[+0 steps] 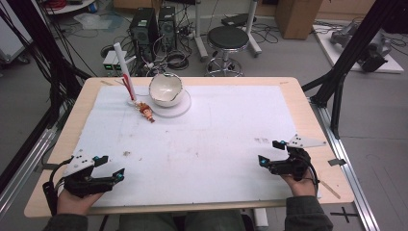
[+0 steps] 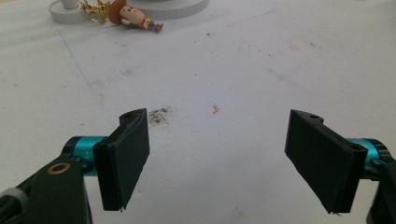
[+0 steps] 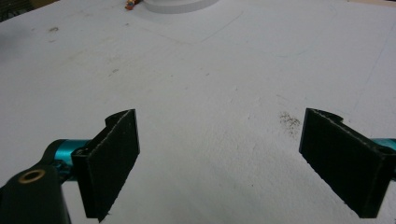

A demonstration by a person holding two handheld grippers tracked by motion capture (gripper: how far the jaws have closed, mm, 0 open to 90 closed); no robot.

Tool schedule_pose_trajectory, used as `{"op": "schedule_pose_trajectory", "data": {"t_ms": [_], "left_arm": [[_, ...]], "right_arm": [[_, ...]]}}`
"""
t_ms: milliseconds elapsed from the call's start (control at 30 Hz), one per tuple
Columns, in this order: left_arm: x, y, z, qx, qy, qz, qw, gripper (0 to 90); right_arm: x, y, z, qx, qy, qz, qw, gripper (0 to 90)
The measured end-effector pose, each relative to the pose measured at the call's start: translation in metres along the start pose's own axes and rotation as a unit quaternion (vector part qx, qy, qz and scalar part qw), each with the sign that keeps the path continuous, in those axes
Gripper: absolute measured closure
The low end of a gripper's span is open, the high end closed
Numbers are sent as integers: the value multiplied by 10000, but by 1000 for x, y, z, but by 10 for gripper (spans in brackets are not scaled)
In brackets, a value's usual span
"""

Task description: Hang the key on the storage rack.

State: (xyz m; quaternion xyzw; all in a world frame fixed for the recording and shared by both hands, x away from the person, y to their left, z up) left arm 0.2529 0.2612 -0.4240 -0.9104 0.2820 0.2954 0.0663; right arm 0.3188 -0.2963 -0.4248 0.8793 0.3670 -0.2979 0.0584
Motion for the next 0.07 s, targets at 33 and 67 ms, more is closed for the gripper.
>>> {"op": "schedule_pose_trajectory", "data": {"t_ms": [33,67], "left_arm": [[0,0,0,25,-13,-2,10000,224],[0,0,0,14,-7,-8,10000,225]], "right_arm": [[0,0,0,-6,5,5,10000,113],[0,1,0,1,25,2,10000,113]]}}
Point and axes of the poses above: each handheld gripper's, and its own axes: x roughly forward along the jaws, z roughly out of its underside, y roughly to its right, the point moved 3 cm from there along x, roughly forward along the jaws, and after that the axes turned 6 degrees about -y, right-handed, at the moved point
